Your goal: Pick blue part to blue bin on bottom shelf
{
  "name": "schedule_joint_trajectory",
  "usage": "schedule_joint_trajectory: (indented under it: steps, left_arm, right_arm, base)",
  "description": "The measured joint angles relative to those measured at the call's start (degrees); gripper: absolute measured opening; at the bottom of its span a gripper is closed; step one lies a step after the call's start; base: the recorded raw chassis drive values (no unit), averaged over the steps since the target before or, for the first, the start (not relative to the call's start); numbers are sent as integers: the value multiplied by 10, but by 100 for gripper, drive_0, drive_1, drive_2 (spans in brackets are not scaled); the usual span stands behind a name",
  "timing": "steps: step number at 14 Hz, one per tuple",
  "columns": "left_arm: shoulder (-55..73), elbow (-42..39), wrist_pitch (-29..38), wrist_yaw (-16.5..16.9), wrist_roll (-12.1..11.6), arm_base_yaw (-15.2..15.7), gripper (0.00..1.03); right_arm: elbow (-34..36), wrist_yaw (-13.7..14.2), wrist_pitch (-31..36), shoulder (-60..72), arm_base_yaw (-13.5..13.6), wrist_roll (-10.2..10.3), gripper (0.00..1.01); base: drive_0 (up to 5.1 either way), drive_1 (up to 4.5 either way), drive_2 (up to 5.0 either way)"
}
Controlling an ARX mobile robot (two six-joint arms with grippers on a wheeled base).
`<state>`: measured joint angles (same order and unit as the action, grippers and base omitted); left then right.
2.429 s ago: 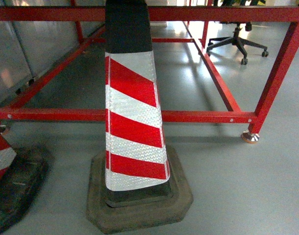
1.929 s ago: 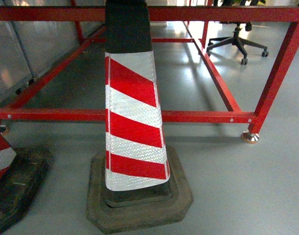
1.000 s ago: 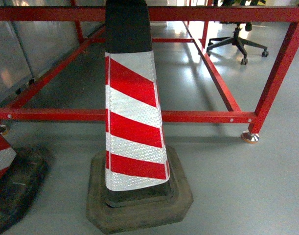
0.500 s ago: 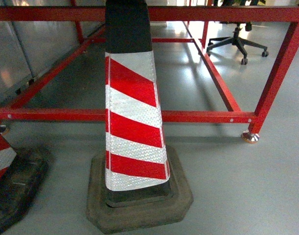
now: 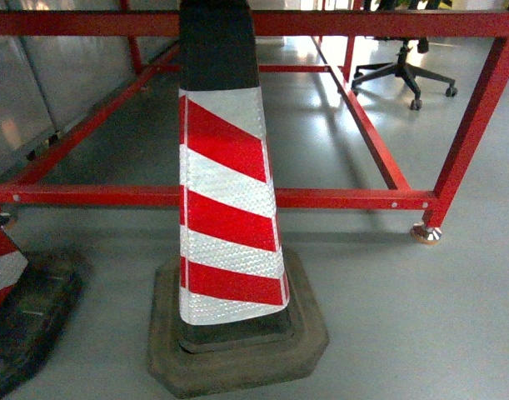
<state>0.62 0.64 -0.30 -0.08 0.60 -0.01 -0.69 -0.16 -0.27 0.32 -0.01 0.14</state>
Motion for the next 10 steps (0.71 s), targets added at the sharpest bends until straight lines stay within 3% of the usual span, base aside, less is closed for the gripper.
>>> schedule_joint_trajectory:
  steps: [10]
  left_arm:
    - [0, 0, 0, 1, 0, 0, 98]
  right_arm:
    - [0, 2, 0, 0, 0, 1, 98]
  base:
    - [0, 0, 0]
